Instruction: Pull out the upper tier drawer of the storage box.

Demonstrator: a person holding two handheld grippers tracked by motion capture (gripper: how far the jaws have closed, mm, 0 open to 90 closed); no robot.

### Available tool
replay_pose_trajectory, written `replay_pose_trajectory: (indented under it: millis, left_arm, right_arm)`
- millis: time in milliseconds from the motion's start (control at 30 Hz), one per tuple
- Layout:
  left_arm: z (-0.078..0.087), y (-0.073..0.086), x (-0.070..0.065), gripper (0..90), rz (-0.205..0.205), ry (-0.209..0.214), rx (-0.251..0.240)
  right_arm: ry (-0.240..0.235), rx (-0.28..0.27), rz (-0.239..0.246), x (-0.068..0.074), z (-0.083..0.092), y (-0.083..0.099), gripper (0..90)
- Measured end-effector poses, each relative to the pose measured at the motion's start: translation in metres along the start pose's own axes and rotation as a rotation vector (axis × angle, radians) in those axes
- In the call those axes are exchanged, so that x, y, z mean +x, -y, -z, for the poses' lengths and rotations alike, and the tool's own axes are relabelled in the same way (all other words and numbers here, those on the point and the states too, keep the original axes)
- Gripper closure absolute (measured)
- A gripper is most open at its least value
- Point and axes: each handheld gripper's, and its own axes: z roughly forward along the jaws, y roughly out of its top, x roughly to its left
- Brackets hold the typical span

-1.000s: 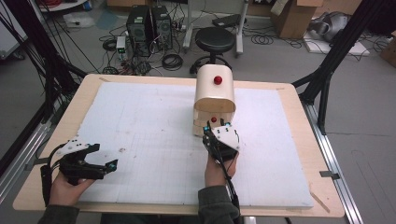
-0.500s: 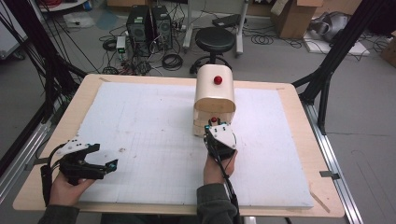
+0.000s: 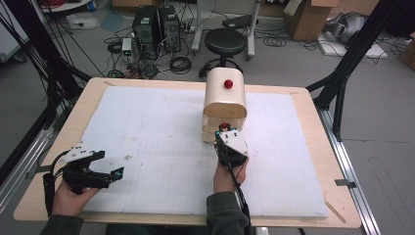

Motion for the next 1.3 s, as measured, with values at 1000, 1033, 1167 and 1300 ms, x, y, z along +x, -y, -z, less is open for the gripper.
replay_pose_trajectory:
  millis: [1000,1033,1167,1300]
  left_arm:
    - [-0.001,0.0,0.0,1.7,-0.01,-0.004,0.007]
    - [-0.001,0.0,-0.001,1.7,-0.007,-0.004,0.005]
    - [-0.002,-0.001,-0.001,1.7,-0.009,-0.001,0.008]
    - [-0.002,-0.001,-0.002,1.7,-0.009,-0.003,0.006]
  right_arm:
    - [-0.03,0.003,-0.006,-0.002,0.009,0.002,73.1]
    - [-0.032,0.003,-0.006,-0.003,0.01,0.002,73.1]
    - [-0.036,0.003,-0.008,-0.003,0.012,0.002,73.1]
    - [-0.045,0.003,-0.013,-0.004,0.015,0.003,73.1]
